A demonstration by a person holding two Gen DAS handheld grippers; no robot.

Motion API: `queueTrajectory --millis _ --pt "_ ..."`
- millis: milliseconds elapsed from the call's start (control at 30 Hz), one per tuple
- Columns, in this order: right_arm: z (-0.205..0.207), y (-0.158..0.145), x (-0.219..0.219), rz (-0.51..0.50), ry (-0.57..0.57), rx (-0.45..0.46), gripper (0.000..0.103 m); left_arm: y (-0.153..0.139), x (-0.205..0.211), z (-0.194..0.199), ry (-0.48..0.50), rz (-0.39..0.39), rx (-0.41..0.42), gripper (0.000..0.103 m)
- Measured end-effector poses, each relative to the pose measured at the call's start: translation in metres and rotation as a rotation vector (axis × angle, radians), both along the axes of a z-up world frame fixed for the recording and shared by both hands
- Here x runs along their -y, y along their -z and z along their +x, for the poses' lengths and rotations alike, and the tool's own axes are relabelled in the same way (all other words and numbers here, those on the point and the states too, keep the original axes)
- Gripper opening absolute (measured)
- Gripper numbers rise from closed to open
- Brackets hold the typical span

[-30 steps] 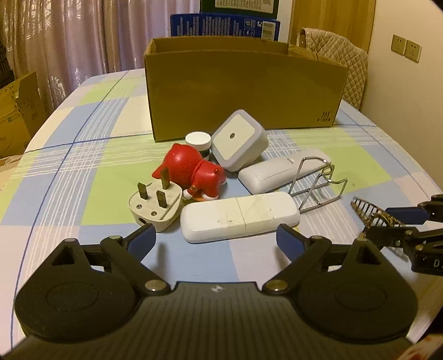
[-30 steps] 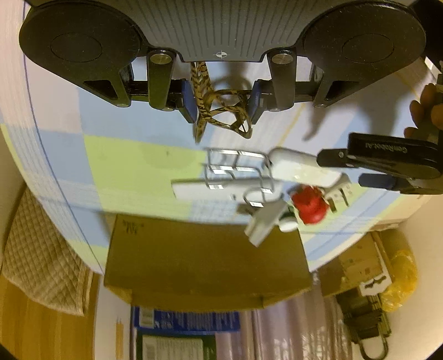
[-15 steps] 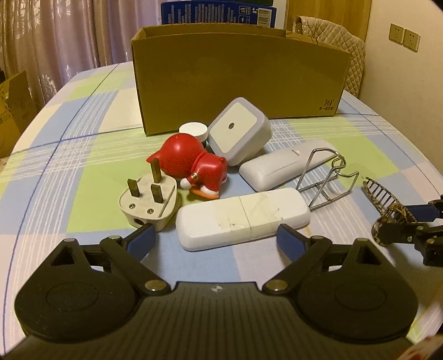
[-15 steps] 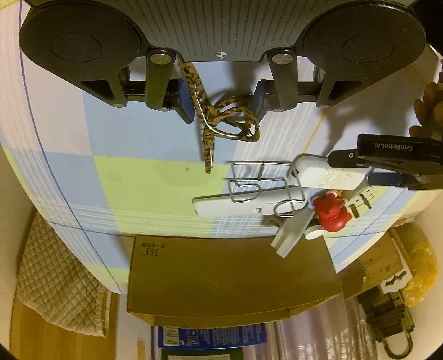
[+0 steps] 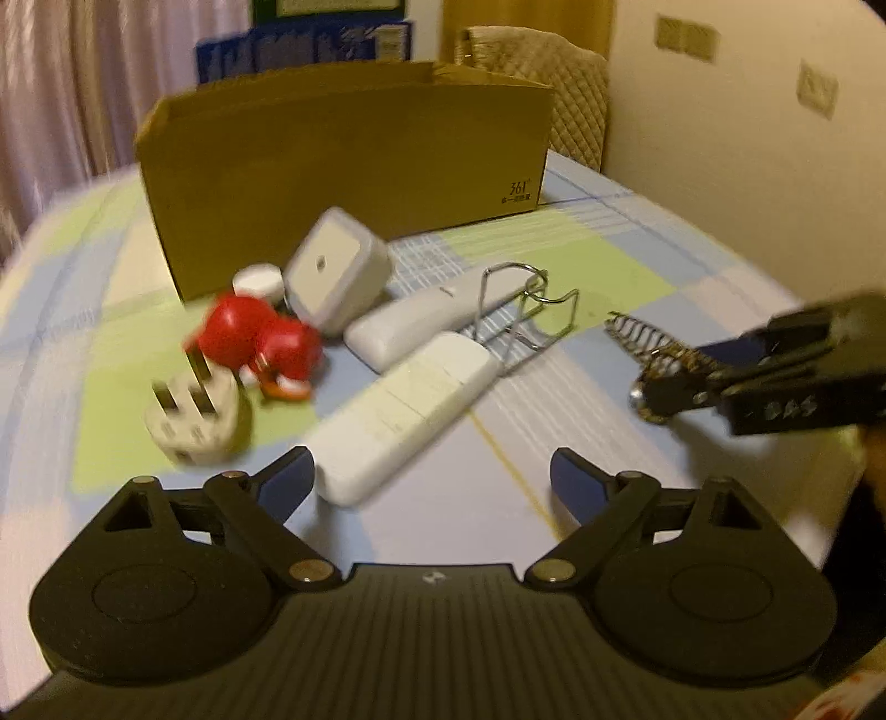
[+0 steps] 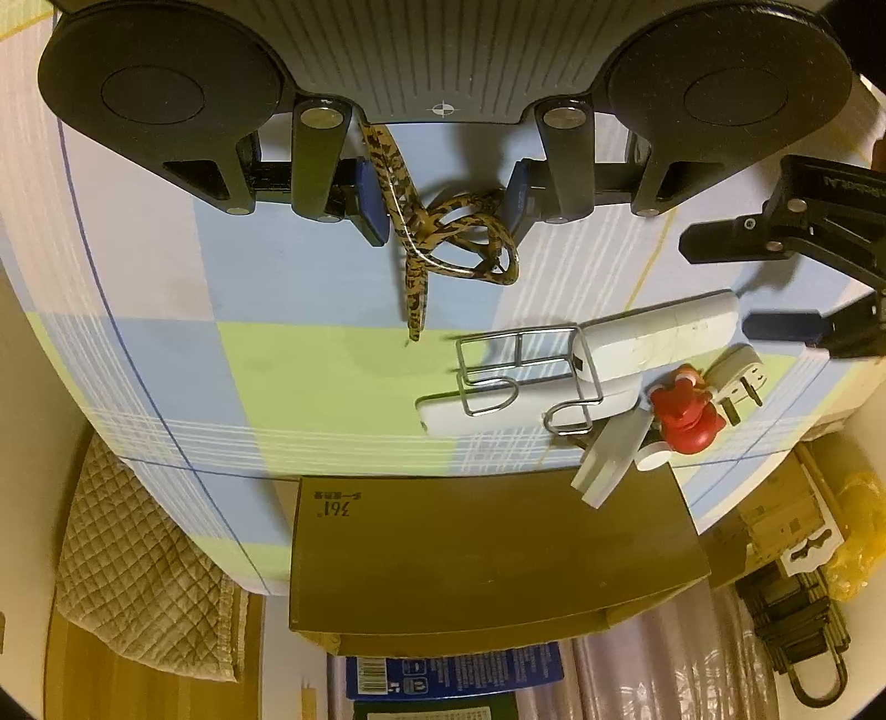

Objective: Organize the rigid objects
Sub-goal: 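Grasp the white USB stick with the left tool while the right tool holds the strap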

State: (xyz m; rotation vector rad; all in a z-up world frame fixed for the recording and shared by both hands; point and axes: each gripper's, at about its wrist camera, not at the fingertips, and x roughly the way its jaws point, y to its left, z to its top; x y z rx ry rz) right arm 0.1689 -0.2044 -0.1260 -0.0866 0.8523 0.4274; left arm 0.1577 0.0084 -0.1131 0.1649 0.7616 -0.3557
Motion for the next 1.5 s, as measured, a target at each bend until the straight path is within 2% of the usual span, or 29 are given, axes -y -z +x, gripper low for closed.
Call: queueTrajectory --millis 100,267,333,433,500,567,833,1000,1167,1300,1500 --pt "0.000 0.001 -0.001 -0.003 0.000 0.003 0.041 0.001 0.007 0.012 0.044 0.060 0.023 0.087" --pt "0.001 0.001 -0.002 -0.006 0.000 0.005 0.041 0.013 0.011 0.041 0.075 0.081 -0.026 0.080" --pt "0.002 0.002 -0.002 -0.006 0.000 0.005 0.041 0.013 0.007 0.047 0.070 0.042 -0.052 0.075" --pt "0.003 0.002 -0.001 -0.003 0.003 0.006 0.041 0.009 0.009 0.043 0.063 0.035 -0.088 0.061" --pt "0.003 0.002 -0.001 0.000 0.006 0.004 0.041 0.005 0.011 0.036 0.067 0.012 -0.132 0.046" --pt "0.004 0.001 -0.001 0.001 0.009 0.002 0.041 0.002 0.014 0.028 0.076 0.006 -0.145 0.041" --pt "0.003 0.001 0.000 0.009 0.015 0.001 0.041 0.009 0.025 0.041 -0.011 0.021 -0.091 0.041" --pt "0.003 0.000 0.000 0.009 0.018 0.007 0.040 0.009 0.032 0.043 -0.020 0.040 -0.080 0.036" --pt "0.001 -0.010 0.002 0.026 0.032 0.062 0.037 0.002 0.027 0.033 -0.036 0.062 -0.068 0.035" --pt "0.000 -0.014 0.003 0.046 0.036 0.073 0.037 -0.005 0.018 0.028 -0.063 0.044 -0.060 0.035" --pt "-0.006 -0.028 0.003 0.051 0.035 0.150 0.037 -0.026 0.011 0.022 -0.083 0.005 -0.018 0.035"
